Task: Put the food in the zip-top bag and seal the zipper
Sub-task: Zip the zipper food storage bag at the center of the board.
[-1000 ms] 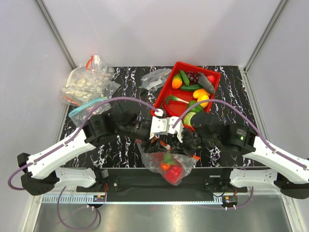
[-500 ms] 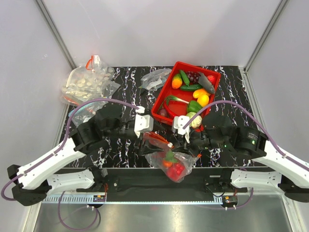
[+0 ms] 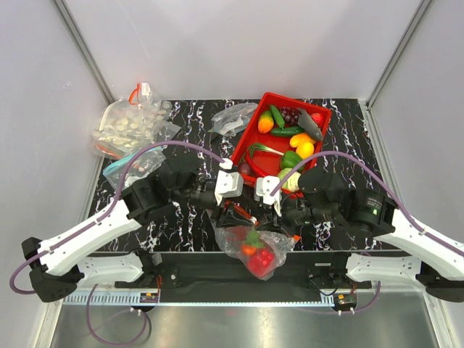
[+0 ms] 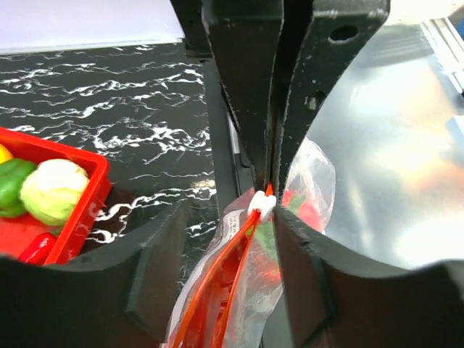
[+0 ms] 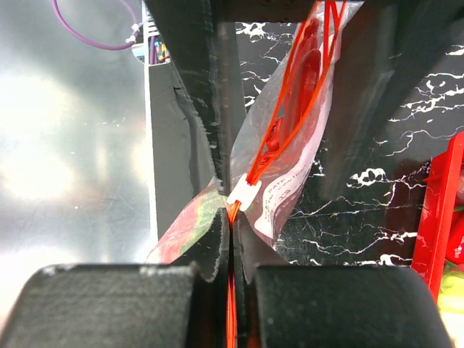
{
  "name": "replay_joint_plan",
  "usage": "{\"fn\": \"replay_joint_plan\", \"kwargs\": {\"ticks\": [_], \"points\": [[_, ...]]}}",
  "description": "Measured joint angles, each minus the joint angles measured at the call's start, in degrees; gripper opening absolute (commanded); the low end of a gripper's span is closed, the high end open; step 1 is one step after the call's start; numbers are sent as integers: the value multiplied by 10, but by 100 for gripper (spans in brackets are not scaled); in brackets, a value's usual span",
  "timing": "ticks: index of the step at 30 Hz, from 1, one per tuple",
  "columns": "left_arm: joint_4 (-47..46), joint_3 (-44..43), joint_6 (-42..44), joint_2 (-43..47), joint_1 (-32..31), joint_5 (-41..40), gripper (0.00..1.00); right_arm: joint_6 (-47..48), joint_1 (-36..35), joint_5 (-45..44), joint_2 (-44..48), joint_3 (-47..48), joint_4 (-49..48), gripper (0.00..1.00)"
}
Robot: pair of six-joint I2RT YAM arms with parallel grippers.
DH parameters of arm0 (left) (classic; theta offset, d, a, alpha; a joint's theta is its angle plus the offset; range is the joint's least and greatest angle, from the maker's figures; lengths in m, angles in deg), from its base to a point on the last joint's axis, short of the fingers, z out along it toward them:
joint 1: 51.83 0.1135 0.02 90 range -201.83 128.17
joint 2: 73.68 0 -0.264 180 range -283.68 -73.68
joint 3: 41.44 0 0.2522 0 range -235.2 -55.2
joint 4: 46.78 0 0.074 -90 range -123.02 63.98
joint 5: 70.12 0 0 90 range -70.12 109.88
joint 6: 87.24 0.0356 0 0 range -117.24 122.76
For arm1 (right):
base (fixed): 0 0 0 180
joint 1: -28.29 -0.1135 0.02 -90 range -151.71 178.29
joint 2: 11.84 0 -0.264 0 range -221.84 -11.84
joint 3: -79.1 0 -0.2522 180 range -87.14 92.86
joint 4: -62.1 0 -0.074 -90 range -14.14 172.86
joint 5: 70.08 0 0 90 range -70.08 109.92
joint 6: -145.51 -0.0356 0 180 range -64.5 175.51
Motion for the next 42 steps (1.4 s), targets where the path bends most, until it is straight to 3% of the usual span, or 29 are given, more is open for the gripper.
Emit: {"fn": "replay_joint_plan", "kwargs": {"ticks": [3, 9, 11, 12, 14, 15, 26, 42], "points": [[6, -5, 1, -8, 1, 14, 42, 4, 0, 1, 0, 0, 1, 0], [19, -14, 3, -14, 1, 30, 37, 7, 0, 2, -1, 0, 0, 0], [21, -14, 3, -15, 1, 35, 29, 7, 0, 2, -2, 0, 1, 0], [23, -14, 3, -15, 1, 39, 15, 7, 0, 1, -3, 0, 0, 0], [29, -14, 2, -15, 1, 49, 1, 8, 0, -1, -4, 0, 1, 0], [33, -15, 5, -15, 1, 52, 0, 8, 0, -1, -5, 0, 2, 0], [47, -22, 19, -9, 9, 36, 0, 6, 0, -20, 4, -9, -13, 0], [116, -51, -13, 10, 49, -66, 0, -58, -1, -151, 60, -53, -31, 0]]}}
